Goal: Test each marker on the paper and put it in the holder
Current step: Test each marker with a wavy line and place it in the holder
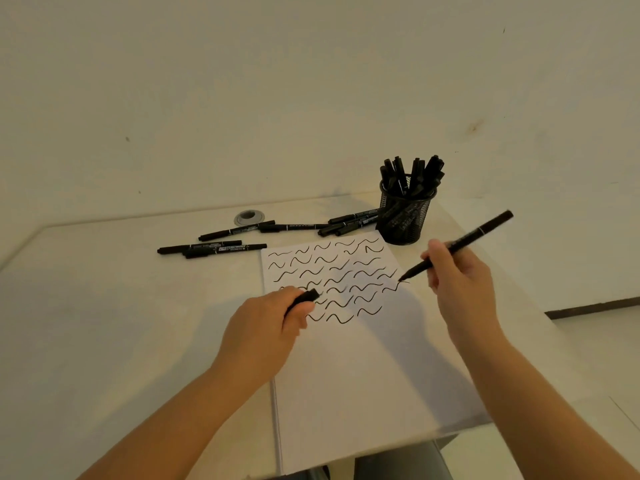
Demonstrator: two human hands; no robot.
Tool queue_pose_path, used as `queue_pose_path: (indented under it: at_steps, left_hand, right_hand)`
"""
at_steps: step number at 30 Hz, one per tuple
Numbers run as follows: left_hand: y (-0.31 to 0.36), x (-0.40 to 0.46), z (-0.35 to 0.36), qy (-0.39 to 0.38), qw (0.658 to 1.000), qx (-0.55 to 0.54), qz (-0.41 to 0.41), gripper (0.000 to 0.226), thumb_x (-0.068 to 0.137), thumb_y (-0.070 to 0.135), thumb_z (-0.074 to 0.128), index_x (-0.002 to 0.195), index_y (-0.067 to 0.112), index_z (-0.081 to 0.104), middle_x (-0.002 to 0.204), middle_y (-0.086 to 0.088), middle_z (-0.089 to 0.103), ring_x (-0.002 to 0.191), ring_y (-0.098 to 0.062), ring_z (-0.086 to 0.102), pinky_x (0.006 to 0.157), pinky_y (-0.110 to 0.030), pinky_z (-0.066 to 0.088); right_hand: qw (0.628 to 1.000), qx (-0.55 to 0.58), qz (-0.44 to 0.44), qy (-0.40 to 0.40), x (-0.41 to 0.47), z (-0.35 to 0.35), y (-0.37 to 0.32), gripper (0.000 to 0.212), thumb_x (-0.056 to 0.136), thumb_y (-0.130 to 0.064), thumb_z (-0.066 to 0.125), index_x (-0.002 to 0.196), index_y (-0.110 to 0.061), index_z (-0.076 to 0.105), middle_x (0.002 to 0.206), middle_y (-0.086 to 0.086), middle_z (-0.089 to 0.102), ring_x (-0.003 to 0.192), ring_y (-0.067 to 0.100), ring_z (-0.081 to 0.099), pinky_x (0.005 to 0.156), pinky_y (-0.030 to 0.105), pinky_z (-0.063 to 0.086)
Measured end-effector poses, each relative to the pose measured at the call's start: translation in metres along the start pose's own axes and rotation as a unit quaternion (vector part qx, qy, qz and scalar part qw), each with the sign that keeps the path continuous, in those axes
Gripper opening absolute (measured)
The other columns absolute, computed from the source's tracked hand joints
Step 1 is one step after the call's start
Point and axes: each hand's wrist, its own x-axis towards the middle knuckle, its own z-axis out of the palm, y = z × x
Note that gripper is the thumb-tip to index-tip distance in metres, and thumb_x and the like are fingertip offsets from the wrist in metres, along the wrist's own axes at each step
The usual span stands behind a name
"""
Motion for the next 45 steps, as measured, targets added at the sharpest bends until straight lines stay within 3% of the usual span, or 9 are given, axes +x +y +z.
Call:
queue_pose_path:
  at_steps: [4,10,13,17,23,26,32,38,45]
  left_hand:
    - [0.002,0.011,0.013,-0.049,0.996,0.015,0.071,0.023,0.094,0.038,0.04,0.098,0.022,0.057,0.074,0.012,0.056,0.07,-0.01,0.052,0.061,-0.025,0.039]
    - [-0.008,0.016,0.028,-0.043,0.992,0.076,0.096,0.026,0.095,0.039,0.037,0.102,0.022,0.055,0.082,0.01,0.052,0.086,-0.009,0.044,0.068,-0.026,0.039]
    - [-0.012,0.016,0.029,-0.042,0.994,0.056,0.089,0.023,0.094,0.038,0.04,0.099,0.023,0.056,0.075,0.012,0.045,0.079,-0.008,0.041,0.063,-0.022,0.032]
    - [-0.015,0.018,0.03,-0.057,0.994,0.046,0.075,0.024,0.094,0.039,0.039,0.101,0.024,0.057,0.076,0.012,0.048,0.076,-0.005,0.041,0.059,-0.016,0.03]
    - [-0.015,0.017,0.029,-0.061,0.995,0.035,0.066,0.024,0.094,0.039,0.04,0.102,0.025,0.058,0.077,0.01,0.052,0.075,-0.006,0.041,0.06,-0.015,0.03]
    - [-0.016,0.017,0.029,-0.055,0.995,0.036,0.074,0.024,0.094,0.038,0.041,0.103,0.023,0.058,0.08,0.008,0.055,0.078,-0.007,0.043,0.06,-0.016,0.03]
    - [-0.015,0.016,0.025,-0.026,0.997,0.001,0.077,0.026,0.091,0.038,0.044,0.103,0.023,0.061,0.086,0.014,0.055,0.079,-0.002,0.046,0.064,-0.009,0.032]
    - [-0.017,0.017,0.023,-0.02,0.998,-0.019,0.061,0.025,0.092,0.039,0.046,0.105,0.024,0.061,0.088,0.016,0.054,0.08,-0.002,0.049,0.067,-0.012,0.036]
    - [-0.021,0.019,0.02,-0.01,0.998,-0.038,0.04,0.02,0.09,0.035,0.049,0.102,0.026,0.062,0.082,0.02,0.055,0.077,0.004,0.049,0.064,-0.008,0.035]
  right_hand:
    - [0.995,-0.035,-0.001,-0.096,-0.001,-0.004,0.017,0.013,0.085,-0.013,0.06,0.072,-0.015,0.064,0.052,-0.005,0.06,0.047,0.0,0.052,0.048,0.008,0.038]
    - [0.993,-0.087,-0.003,-0.083,0.001,-0.022,0.039,0.019,0.083,-0.012,0.058,0.068,-0.023,0.06,0.059,-0.003,0.067,0.064,0.012,0.063,0.062,0.028,0.04]
    - [0.986,-0.113,-0.028,-0.116,0.001,-0.02,0.04,0.022,0.084,-0.011,0.058,0.067,-0.025,0.059,0.059,-0.004,0.067,0.053,0.0,0.054,0.056,0.019,0.038]
    - [0.975,-0.144,-0.051,-0.16,0.0,-0.016,0.042,0.02,0.084,-0.016,0.058,0.07,-0.03,0.06,0.062,-0.007,0.067,0.057,-0.003,0.052,0.052,0.008,0.034]
    - [0.981,-0.164,-0.044,-0.09,0.004,-0.022,0.047,0.02,0.082,-0.015,0.055,0.066,-0.026,0.055,0.057,-0.004,0.059,0.047,0.007,0.043,0.046,0.018,0.035]
    - [0.981,-0.173,-0.072,-0.039,0.003,-0.023,0.044,0.015,0.082,-0.02,0.056,0.071,-0.029,0.056,0.066,-0.006,0.064,0.049,0.014,0.047,0.049,0.02,0.037]
    - [0.994,-0.07,-0.077,-0.029,0.001,-0.014,0.019,0.02,0.084,-0.011,0.062,0.073,-0.028,0.062,0.059,-0.01,0.061,0.054,-0.002,0.055,0.053,0.006,0.039]
    - [0.983,0.116,0.01,-0.143,-0.006,0.03,-0.001,0.032,0.092,-0.018,0.048,0.067,-0.023,0.067,0.053,-0.003,0.058,0.051,0.009,0.05,0.05,0.02,0.04]
    - [0.972,0.188,0.062,-0.131,-0.009,0.059,0.012,0.029,0.092,-0.011,0.047,0.065,-0.019,0.054,0.046,-0.004,0.052,0.044,0.01,0.046,0.051,0.022,0.039]
